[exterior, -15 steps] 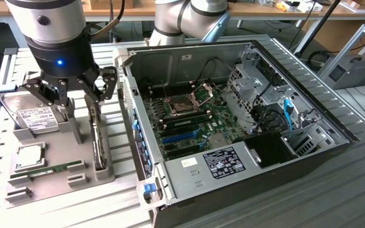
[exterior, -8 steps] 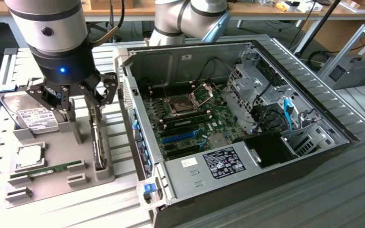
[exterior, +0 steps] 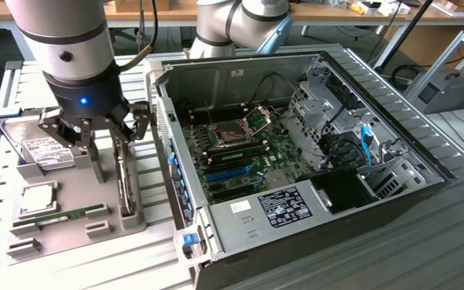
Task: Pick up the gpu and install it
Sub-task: 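Pick up the gpu and move the gpu toward the slot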
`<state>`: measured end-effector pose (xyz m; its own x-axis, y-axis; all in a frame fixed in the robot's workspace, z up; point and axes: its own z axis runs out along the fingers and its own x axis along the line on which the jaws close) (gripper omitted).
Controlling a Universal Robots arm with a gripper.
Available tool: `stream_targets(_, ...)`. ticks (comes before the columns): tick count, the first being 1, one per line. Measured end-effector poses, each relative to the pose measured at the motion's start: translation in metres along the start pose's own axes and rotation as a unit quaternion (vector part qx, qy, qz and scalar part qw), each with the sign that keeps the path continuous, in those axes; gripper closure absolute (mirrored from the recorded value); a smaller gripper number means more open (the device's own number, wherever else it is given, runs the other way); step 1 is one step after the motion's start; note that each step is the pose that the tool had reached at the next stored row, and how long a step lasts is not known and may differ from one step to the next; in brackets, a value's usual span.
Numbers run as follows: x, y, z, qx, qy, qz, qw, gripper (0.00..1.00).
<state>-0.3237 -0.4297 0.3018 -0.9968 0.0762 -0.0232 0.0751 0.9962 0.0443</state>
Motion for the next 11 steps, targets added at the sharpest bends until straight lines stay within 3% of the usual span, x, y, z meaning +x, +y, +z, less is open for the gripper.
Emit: stream_targets(11,0.001,-0.0011,0.0247,0.0000,0.0002,0.000,1.0000,0.46)
